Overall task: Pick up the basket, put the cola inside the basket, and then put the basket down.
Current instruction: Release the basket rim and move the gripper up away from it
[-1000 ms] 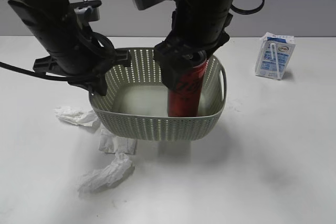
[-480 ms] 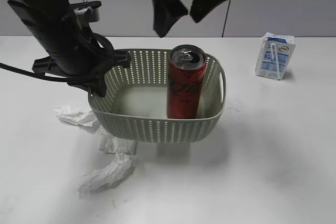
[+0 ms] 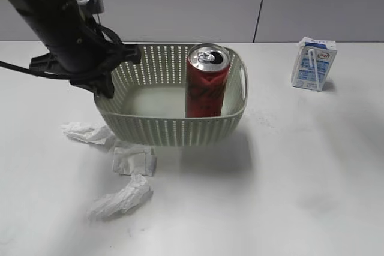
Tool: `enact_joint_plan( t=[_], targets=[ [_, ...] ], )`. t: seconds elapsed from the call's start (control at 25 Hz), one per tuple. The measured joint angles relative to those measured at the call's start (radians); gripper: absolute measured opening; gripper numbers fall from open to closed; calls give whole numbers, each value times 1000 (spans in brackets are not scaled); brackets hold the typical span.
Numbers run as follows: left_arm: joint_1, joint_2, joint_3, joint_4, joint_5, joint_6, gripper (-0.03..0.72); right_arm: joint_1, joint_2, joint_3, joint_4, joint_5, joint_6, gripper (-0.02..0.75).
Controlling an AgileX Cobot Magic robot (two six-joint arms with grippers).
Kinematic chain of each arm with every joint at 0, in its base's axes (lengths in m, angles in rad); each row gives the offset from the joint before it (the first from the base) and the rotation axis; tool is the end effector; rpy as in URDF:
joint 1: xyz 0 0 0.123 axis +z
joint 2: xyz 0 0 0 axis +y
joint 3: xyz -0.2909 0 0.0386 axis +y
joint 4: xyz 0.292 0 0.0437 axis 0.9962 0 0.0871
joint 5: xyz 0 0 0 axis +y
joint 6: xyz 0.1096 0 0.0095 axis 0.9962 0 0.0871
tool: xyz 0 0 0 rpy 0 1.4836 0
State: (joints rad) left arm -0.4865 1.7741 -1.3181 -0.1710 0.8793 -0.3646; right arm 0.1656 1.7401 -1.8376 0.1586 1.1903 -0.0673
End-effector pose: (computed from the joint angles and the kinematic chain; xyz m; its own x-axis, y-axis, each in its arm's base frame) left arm 0.3585 -0.2059 0.2076 -0.9728 0.0023 -0.2316 0.0638 0.9640 -0.2583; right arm 0.4235 0.0871 0.3835 -0.8287 -0.1465 -0.5402 -0.2477 0.9615 0.1192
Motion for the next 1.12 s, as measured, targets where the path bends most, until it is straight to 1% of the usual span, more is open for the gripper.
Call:
enact_joint_plan(
  t=[0.08,0.16,0.24,0.4,0.56,0.76,0.96,1.0,1.04,1.08,1.12],
  targets=[
    [23,26,-43,2,22,0,-3,-26,-70,61,-1,0,0,618],
    [35,68,-99,10,43,0,-3,-36,-147,127,-13,0,0,614],
    [39,127,-177,21,78,1,-3,-37,-235,225,-33,0,0,611],
    [40,251,-343,25,142,4,-3,-37,-452,445,-38,-24,0,599],
    [41,346,-449,13,153,3,-3,-37,-669,645,-38,-38,0,594],
    [41,412,-470,7,134,8,-3,-37,-971,880,-38,-76,2,594],
    [41,437,-471,0,116,20,0,-37,-1233,1054,-38,-115,11,593],
    [41,437,-471,0,116,23,12,-37,-1283,1085,-38,-126,11,593],
    [41,437,-471,0,115,23,40,-37,-1323,1110,-38,-136,12,593],
    [41,437,-471,0,112,23,86,-37,-1368,1143,-38,-147,12,593],
    [41,437,-472,0,112,23,152,-37,-1404,1166,-38,-156,12,593]
  ],
)
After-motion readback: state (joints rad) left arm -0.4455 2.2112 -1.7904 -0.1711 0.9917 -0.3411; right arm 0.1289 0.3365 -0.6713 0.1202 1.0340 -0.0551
